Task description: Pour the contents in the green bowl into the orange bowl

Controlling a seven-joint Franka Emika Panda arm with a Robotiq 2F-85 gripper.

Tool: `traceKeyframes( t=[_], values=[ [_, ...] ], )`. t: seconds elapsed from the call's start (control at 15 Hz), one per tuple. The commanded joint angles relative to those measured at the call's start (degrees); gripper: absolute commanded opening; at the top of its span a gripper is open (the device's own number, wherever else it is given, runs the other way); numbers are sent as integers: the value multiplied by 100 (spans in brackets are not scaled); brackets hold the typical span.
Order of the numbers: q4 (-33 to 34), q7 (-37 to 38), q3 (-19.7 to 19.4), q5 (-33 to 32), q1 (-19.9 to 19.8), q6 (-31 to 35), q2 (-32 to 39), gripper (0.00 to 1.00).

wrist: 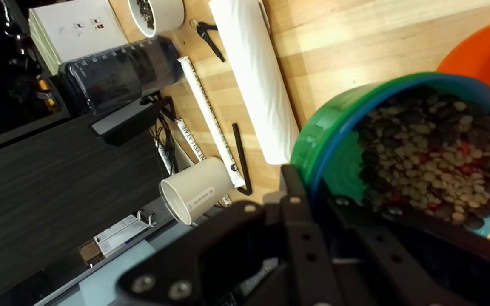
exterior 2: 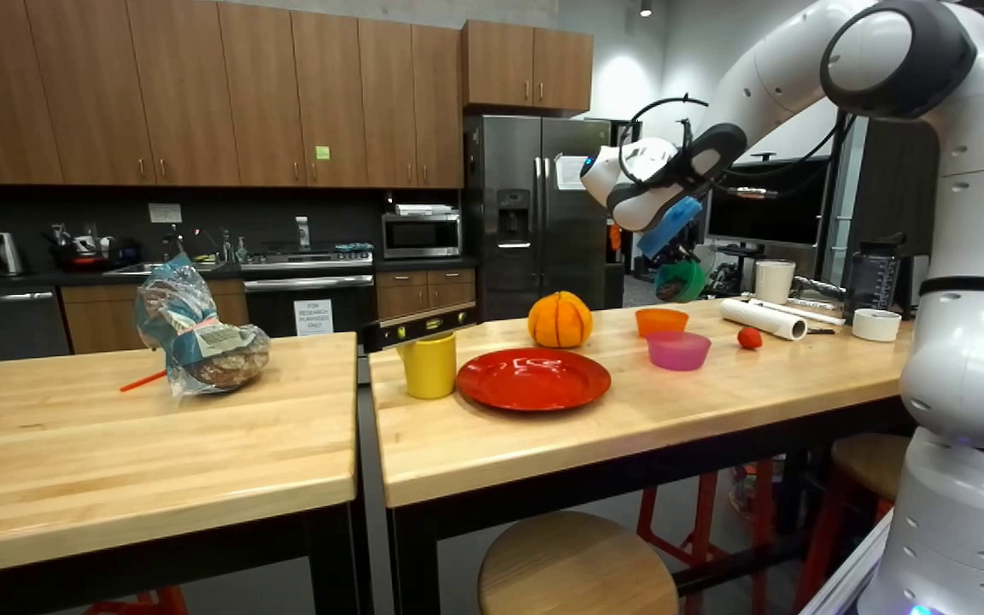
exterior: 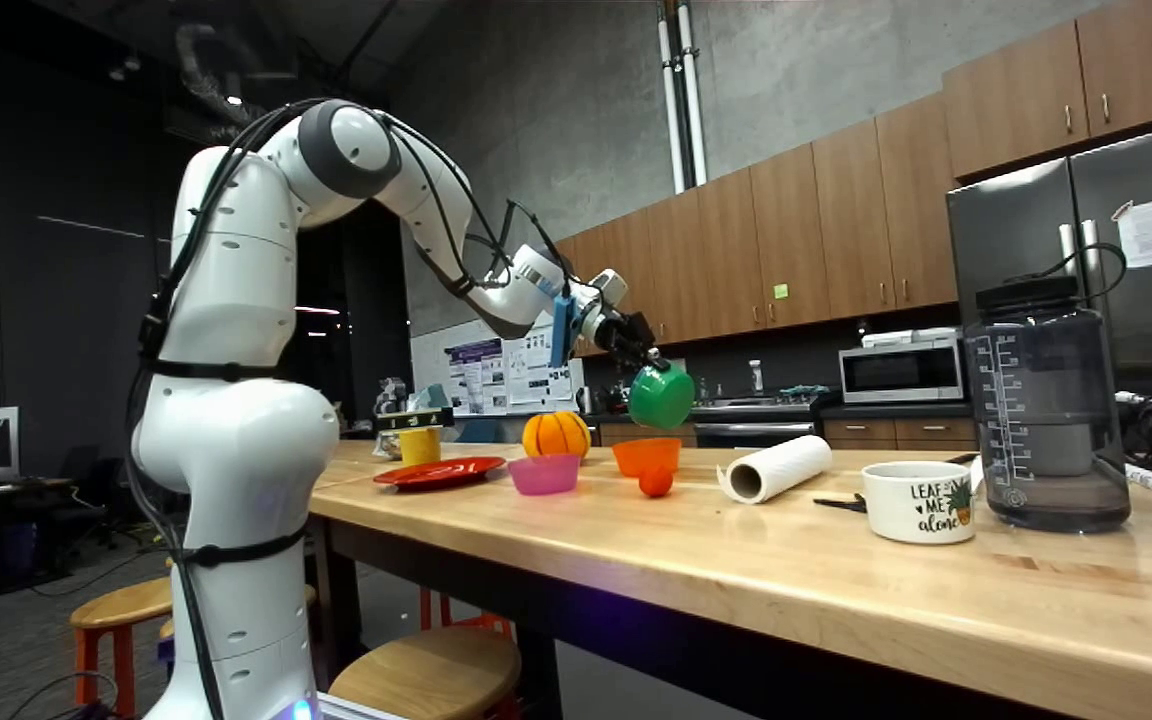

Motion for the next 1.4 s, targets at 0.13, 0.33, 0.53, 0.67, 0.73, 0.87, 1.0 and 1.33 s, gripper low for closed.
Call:
traceKeyframes(
  t=[0.13,0.33,0.53,0.67,0.73,0.87,1.0,1.33],
  values=[
    [-150,336,90,-394,64,-107,0,2],
    [-169,437,112,-541,71,-126,54,2],
    [-161,480,121,-653,69,-154,92,2],
    [-156,494,125,-689,67,-160,103,2],
    [-157,505,126,-716,68,-167,107,2],
    [-154,510,129,-726,67,-174,110,2],
    [-156,508,135,-722,69,-180,108,2],
    [-157,529,144,-746,74,-184,96,2]
  ],
)
